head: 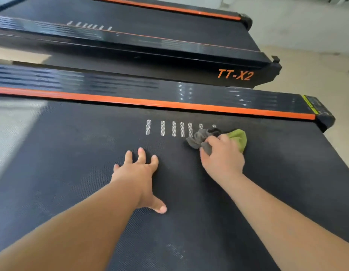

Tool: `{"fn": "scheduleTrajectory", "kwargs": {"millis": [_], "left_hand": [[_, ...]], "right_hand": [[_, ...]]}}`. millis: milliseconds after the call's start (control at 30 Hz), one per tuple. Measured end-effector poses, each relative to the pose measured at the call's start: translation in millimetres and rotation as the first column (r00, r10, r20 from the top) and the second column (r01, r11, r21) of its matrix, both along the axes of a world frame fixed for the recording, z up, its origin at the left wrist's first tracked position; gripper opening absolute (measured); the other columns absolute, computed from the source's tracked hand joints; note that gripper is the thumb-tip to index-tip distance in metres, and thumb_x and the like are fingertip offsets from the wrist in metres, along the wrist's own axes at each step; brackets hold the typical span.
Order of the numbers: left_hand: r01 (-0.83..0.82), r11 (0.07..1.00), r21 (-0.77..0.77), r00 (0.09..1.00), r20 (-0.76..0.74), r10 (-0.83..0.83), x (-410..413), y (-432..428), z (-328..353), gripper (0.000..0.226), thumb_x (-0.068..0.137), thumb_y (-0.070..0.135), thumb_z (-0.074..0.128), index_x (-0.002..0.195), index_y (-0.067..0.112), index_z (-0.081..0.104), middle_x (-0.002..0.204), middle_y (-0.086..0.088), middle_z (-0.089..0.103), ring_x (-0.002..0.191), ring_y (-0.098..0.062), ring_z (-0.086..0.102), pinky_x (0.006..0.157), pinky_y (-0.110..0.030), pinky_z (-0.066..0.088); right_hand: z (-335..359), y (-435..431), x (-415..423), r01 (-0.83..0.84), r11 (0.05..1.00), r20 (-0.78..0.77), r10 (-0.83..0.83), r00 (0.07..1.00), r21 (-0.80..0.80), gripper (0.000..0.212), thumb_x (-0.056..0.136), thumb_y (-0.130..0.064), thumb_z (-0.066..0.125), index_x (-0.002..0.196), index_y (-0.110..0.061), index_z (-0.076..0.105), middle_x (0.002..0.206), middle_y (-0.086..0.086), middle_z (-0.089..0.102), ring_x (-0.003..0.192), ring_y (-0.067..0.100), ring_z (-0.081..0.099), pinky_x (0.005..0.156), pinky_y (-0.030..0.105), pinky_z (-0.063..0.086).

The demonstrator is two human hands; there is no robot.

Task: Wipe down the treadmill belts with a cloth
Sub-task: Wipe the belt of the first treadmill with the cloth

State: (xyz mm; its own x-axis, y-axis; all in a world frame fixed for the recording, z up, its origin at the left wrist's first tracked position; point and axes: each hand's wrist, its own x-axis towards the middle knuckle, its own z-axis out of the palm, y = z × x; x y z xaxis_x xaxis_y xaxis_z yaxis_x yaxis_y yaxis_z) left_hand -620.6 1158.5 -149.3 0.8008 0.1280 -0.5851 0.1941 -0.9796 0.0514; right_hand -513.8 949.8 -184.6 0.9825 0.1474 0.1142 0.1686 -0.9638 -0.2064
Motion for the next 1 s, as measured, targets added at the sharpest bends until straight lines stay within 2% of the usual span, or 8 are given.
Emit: {"fn": "scheduleTrajectory", "kwargs": {"millis": [133,200,300,400,500,600,767,1000], "left_hand": [[-0.007,1.0,-0.016,1.0,-0.001,0.007,3.4,1.0,1.4,0.14,0.056,0.079,0.082,0.163,0.041,0.001,0.171,-0.002,-0.019,0.156,-0.038,-0.016,0.124,-0.064,0.012],[-0.012,1.0,-0.028,1.0,0.002,0.012,4.1,2.2,1.1,0.14,0.056,0.08,0.081,0.163,0.041,-0.001,0.17,0.0,-0.021,0.156,-0.037,-0.018,0.125,-0.063,0.011],[-0.014,1.0,-0.021,1.0,0.001,0.014,3.3,2.3,-0.4,0.146,0.057,0.078,0.083,0.163,0.038,-0.009,0.169,0.0,-0.024,0.156,-0.036,-0.02,0.126,-0.062,0.009],[-0.016,1.0,-0.027,1.0,0.014,0.016,3.2,1.5,-0.5,0.149,0.056,0.078,0.083,0.162,0.037,-0.013,0.169,0.001,-0.024,0.156,-0.036,-0.02,0.125,-0.063,0.009],[-0.018,1.0,-0.021,1.0,0.009,0.018,3.3,1.8,-0.8,0.149,0.055,0.077,0.084,0.162,0.037,-0.012,0.17,0.001,-0.022,0.156,-0.036,-0.018,0.125,-0.063,0.011],[-0.022,0.999,-0.025,1.0,0.016,0.023,3.7,0.8,-0.8,0.149,0.055,0.078,0.084,0.162,0.038,-0.012,0.17,0.001,-0.023,0.156,-0.036,-0.018,0.126,-0.062,0.011],[-0.026,0.999,-0.03,1.0,0.014,0.026,2.2,1.9,2.9,0.147,0.058,0.079,0.082,0.161,0.04,-0.014,0.169,0.004,-0.026,0.156,-0.034,-0.02,0.126,-0.06,0.011],[-0.031,0.999,-0.032,0.999,0.008,0.032,3.2,1.4,1.1,0.148,0.056,0.077,0.084,0.161,0.039,-0.013,0.169,0.003,-0.026,0.156,-0.034,-0.021,0.125,-0.061,0.009]], "right_hand": [[2.6,67.3,-13.3,-0.603,0.798,0.043,0.601,0.798,0.026,0.022,0.092,-0.047,0.059,0.099,-0.028,0.066,0.107,-0.003,0.056,0.103,0.027,0.054,0.069,0.04,0.051],[4.0,65.3,8.4,-0.726,0.687,0.008,0.726,0.687,0.029,0.023,0.091,-0.048,0.057,0.101,-0.03,0.065,0.109,-0.007,0.057,0.106,0.025,0.056,0.072,0.04,0.053],[1.5,34.5,59.7,-0.587,0.809,0.011,0.587,0.809,-0.03,0.04,0.086,-0.059,0.04,0.106,-0.032,0.064,0.113,-0.008,0.059,0.115,0.024,0.057,0.081,0.042,0.056],[5.2,-3.0,104.1,-0.204,0.978,-0.048,0.202,0.978,-0.047,0.035,0.094,-0.055,0.046,0.112,-0.031,0.064,0.114,0.002,0.06,0.118,0.032,0.055,0.086,0.045,0.054],[13.3,3.4,104.4,-0.036,0.994,-0.07,0.029,0.997,-0.1,0.029,0.1,-0.047,0.049,0.118,-0.03,0.063,0.119,0.005,0.061,0.119,0.034,0.054,0.078,0.041,0.047],[17.9,44.6,77.6,-0.179,0.983,-0.09,0.174,0.981,-0.044,0.024,0.096,-0.046,0.053,0.112,-0.033,0.067,0.115,-0.001,0.062,0.116,0.03,0.054,0.079,0.038,0.049],[19.2,56.5,63.9,-0.617,0.779,-0.209,0.626,0.752,0.113,0.031,0.093,-0.043,0.061,0.123,-0.037,0.064,0.124,-0.015,0.057,0.124,0.016,0.049,0.092,0.036,0.048],[12.4,-15.8,113.1,0.039,0.98,-0.08,-0.055,0.995,-0.193,0.031,0.097,-0.046,0.048,0.119,-0.028,0.061,0.119,0.009,0.061,0.115,0.035,0.056,0.084,0.044,0.051]]}}
